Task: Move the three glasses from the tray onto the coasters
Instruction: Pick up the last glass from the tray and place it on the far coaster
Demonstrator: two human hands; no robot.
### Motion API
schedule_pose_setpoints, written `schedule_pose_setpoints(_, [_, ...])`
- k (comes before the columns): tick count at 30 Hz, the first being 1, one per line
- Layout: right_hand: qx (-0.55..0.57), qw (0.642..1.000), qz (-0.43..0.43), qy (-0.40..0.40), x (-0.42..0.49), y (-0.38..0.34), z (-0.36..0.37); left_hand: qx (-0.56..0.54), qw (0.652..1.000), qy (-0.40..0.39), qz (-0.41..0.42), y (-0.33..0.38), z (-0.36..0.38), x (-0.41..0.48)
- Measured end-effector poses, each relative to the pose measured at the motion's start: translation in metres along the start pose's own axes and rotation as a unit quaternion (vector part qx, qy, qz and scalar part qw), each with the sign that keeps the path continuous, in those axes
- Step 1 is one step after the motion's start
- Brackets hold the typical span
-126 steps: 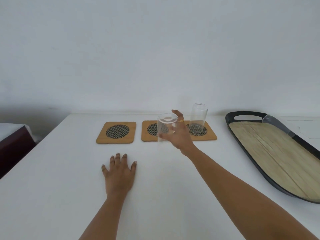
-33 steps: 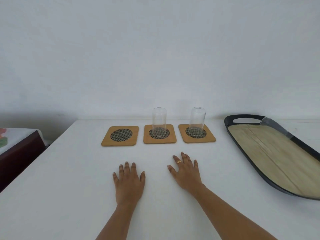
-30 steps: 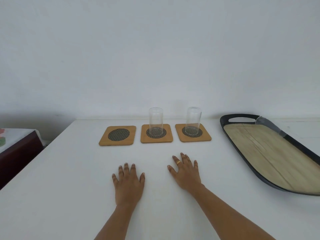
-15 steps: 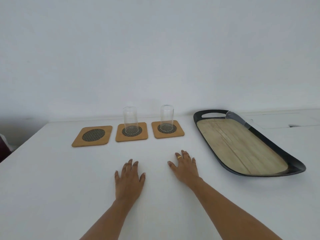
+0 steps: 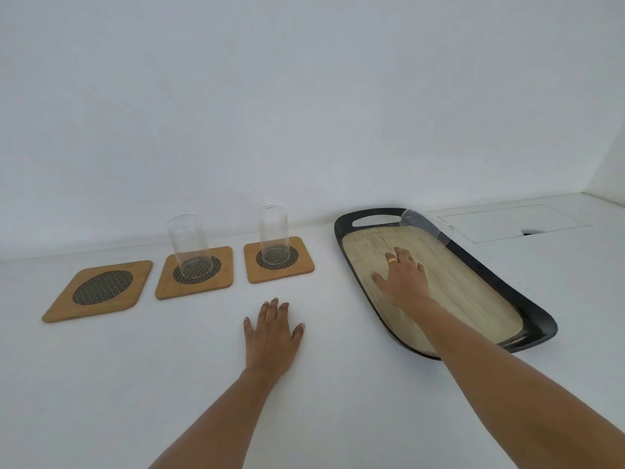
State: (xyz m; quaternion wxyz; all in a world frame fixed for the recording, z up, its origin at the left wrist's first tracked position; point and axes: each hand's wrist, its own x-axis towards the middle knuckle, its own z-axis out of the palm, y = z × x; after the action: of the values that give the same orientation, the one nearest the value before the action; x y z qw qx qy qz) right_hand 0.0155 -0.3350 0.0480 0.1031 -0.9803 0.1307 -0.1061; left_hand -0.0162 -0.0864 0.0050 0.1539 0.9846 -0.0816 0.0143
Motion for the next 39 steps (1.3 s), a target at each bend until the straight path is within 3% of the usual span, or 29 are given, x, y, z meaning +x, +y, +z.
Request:
schedule_pose_setpoints(8, [-0.077, 0.996, 0.05, -0.013, 0.055, 0.051, -0.013, -0.005, 1.0, -0.01, -0.002, 0.015, 0.011, 0.043])
schedule_pose_setpoints(14, [-0.058, 0.993, 0.102, -0.022, 0.084, 0.073, -0.011, 0.012, 1.0, 0.013, 0.0, 0.009, 0.022, 0.046])
schedule_pose_setpoints(24, [-0.123, 0.986, 0.106, -0.043, 0.111, 0.08, -0.011, 0.021, 0.999, 0.038, -0.001, 0.011, 0.023, 0.044])
schedule_pose_setpoints(28, [-0.193, 0.975, 0.094, 0.048, 0.102, 0.076, -0.009, 0.014, 0.999, 0.04, 0.001, 0.012, 0.021, 0.042])
schedule_pose_setpoints(33, [-0.187, 0.971, 0.088, 0.121, 0.095, 0.072, -0.008, 0.006, 0.999, 0.035, 0.002, 0.013, 0.018, 0.04])
schedule_pose_setpoints(39, [-0.15, 0.985, 0.075, 0.043, 0.103, 0.071, -0.009, 0.001, 0.999, 0.035, 0.0, 0.014, 0.018, 0.04])
